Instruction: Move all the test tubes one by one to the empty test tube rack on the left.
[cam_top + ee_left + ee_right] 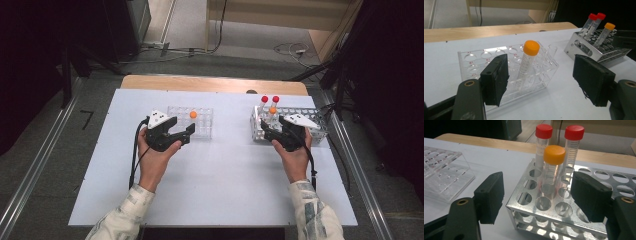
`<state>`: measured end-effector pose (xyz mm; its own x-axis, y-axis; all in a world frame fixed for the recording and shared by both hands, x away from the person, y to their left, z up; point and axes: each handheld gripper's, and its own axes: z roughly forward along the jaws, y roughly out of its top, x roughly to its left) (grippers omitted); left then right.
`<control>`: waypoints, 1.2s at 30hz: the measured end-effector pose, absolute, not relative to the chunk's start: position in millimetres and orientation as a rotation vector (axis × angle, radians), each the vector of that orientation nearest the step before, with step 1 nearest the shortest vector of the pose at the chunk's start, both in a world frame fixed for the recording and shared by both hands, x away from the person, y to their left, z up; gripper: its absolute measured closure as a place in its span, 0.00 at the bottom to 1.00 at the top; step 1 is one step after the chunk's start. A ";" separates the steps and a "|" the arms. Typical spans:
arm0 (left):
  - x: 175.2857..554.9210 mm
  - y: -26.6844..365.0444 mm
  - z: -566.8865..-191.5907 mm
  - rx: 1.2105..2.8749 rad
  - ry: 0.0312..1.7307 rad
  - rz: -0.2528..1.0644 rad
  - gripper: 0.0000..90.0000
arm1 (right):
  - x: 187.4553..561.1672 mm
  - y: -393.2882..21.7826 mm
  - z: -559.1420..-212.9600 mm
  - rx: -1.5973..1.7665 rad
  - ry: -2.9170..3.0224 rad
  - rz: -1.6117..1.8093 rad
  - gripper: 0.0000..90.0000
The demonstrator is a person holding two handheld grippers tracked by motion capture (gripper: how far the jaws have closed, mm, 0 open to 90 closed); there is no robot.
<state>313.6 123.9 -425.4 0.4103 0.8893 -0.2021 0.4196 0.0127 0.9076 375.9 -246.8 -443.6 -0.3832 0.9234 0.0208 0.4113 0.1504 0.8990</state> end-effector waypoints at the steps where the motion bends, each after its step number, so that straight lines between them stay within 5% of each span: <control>1: 313.2 123.7 -425.1 1.594 1.182 0.554 0.33 | 377.6 -246.6 -444.9 1.270 1.867 1.185 0.32; 16: 311.0 124.6 -424.7 1.588 1.179 0.550 0.34 | 399.2 -248.4 -453.2 1.288 1.864 1.160 0.61; 36: 310.4 126.9 -426.0 1.585 1.187 0.545 0.34 | 403.8 -247.4 -457.5 1.288 1.852 1.179 0.79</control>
<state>310.4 126.9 -426.0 0.4076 0.8883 -0.2117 0.4178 0.0247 0.9082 403.8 -247.4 -457.5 -0.3592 0.9330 0.0202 0.4128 0.1395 0.9001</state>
